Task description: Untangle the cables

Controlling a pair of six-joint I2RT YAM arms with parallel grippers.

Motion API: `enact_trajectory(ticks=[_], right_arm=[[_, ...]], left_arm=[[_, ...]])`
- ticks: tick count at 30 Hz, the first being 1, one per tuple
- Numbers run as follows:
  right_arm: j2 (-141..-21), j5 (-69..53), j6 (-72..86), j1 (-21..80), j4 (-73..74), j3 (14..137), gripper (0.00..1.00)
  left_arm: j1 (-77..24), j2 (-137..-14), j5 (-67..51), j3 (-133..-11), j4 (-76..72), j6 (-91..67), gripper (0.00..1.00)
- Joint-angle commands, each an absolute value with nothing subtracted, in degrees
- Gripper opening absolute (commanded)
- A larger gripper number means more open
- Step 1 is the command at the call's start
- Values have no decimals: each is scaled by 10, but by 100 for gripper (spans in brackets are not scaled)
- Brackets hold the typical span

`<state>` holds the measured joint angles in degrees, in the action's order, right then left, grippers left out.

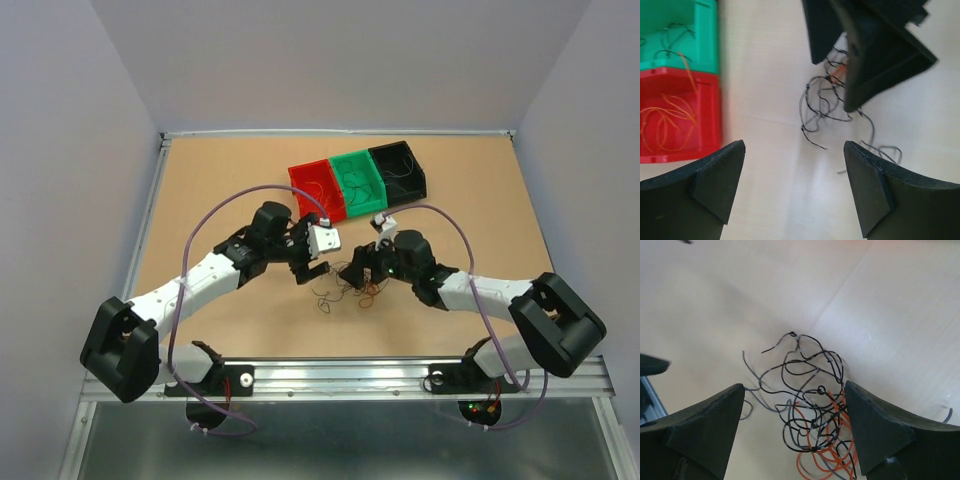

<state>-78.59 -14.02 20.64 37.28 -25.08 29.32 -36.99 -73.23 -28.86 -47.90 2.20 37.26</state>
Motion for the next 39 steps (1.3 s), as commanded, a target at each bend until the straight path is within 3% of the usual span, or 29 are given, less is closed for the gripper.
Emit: enact_trajectory(ticks=[1, 4, 5, 8, 9, 26, 30, 39], right_arm=[[-819, -100, 190, 388, -259, 301, 85], [-828, -90, 186, 389, -261, 301, 78], [-830, -85, 185, 389, -263, 301, 66], [-836, -75, 184, 389, -264, 301, 41], [-837, -72, 184, 389, -264, 301, 39], [-813, -52, 193, 388, -279, 282, 35], [-804, -54, 193, 389, -280, 278, 35], [-804, -56, 192, 388, -283, 278, 34]], left_arm=[[-378, -693, -359, -453, 83, 455, 93], [-396, -703, -348, -453, 112, 467, 92], [-411, -714, -336, -454, 124, 474, 89], [-432, -728, -323, -454, 141, 482, 87], [-438, -728, -323, -454, 147, 486, 86], [-500, -770, -244, -436, 135, 458, 80], [-500, -791, -213, -443, 107, 425, 69], [-500, -813, -230, -457, 108, 418, 68]])
